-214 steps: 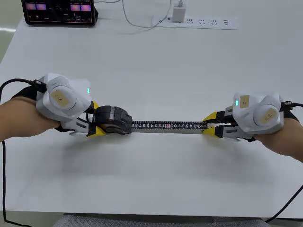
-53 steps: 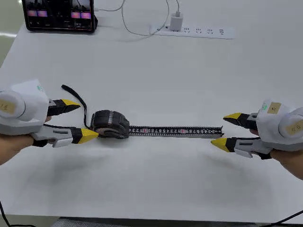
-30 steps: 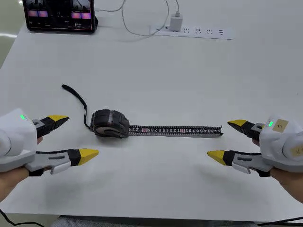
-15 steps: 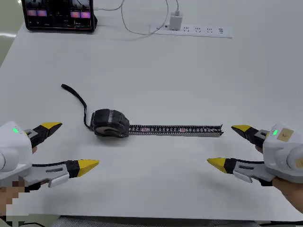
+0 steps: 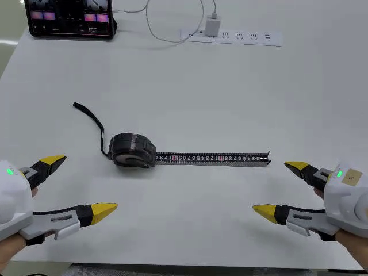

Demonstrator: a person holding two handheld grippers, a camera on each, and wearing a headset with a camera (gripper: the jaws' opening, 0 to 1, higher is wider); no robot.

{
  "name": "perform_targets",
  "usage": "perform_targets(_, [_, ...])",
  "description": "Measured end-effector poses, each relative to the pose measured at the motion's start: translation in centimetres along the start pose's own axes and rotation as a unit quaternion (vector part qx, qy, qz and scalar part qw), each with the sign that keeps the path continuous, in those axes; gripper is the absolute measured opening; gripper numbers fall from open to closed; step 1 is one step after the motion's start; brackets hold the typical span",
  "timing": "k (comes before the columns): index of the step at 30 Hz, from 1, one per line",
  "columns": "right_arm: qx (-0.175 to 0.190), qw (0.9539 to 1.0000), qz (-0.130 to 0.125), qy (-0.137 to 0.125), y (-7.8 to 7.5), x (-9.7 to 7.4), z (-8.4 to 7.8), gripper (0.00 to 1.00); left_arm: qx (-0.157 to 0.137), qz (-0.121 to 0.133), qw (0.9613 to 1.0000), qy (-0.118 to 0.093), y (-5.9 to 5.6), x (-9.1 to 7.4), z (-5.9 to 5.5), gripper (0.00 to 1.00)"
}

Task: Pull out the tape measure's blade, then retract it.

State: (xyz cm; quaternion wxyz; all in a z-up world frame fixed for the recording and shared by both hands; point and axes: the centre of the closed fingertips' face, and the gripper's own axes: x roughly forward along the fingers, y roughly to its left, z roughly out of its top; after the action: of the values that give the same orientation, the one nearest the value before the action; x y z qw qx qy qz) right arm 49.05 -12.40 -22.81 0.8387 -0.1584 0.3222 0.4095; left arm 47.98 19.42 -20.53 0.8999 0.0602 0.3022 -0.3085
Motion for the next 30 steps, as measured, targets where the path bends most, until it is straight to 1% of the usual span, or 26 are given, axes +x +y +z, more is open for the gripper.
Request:
perform_targets(8, [0.016,0.9998,0.001,-0.007,0.8,-0.6,-0.4,0.75,-0.009,-0.003,0.9999,0.004,-0.7,-0.6,-0.8,0.90])
perform_targets(10, [0.015,0.9999,0.000,-0.007,1.0,-0.8,-0.5,0.77,-0.009,-0.002,0.9999,0.005,-0.8,-0.8,-1.0,0.92])
perform_targets(11, [0.024,0.9996,-0.004,-0.010,0.8,-0.9,-0.6,0.77,-0.015,-0.003,0.9999,0.003,-0.9,-0.8,-1.0,0.92])
perform_targets(12, [0.037,0.9992,-0.003,-0.017,0.9,-1.0,-0.4,0.78,-0.019,-0.003,0.9998,0.002,-1.0,-0.9,-1.0,0.93])
perform_targets(13, [0.041,0.9990,-0.002,-0.019,0.9,-1.1,-0.5,0.79,-0.019,-0.002,0.9998,0.002,-1.0,-0.9,-1.1,0.93])
perform_targets(15, [0.031,0.9994,-0.006,-0.011,1.0,-1.2,-0.9,0.80,-0.018,-0.003,0.9998,0.003,-1.2,-0.9,-1.2,0.94])
perform_targets(17, [0.040,0.9991,-0.005,-0.016,1.2,-1.4,-0.8,0.81,-0.018,-0.001,0.9998,0.001,-1.4,-1.0,-1.1,0.94])
perform_targets(19, [0.043,0.9988,-0.008,-0.023,1.2,-1.7,-0.7,0.84,-0.023,0.000,0.9997,-0.002,-1.4,-1.0,-1.0,0.94])
perform_targets(20, [0.044,0.9987,-0.009,-0.022,1.3,-1.7,-0.8,0.84,-0.025,0.002,0.9997,-0.003,-1.4,-1.0,-1.1,0.94])
perform_targets(22, [0.045,0.9983,-0.018,-0.032,1.1,-1.9,-0.6,0.84,-0.032,0.002,0.9995,-0.006,-1.6,-1.1,-1.2,0.94])
perform_targets(24, [0.049,0.9980,-0.020,-0.033,1.0,-1.9,-0.6,0.85,-0.035,0.002,0.9994,-0.004,-1.7,-1.1,-1.4,0.95])
perform_targets(30, [0.056,0.9976,-0.023,-0.036,1.4,-1.9,-0.8,0.85,-0.044,0.006,0.9990,-0.006,-1.7,-1.4,-1.5,0.95])
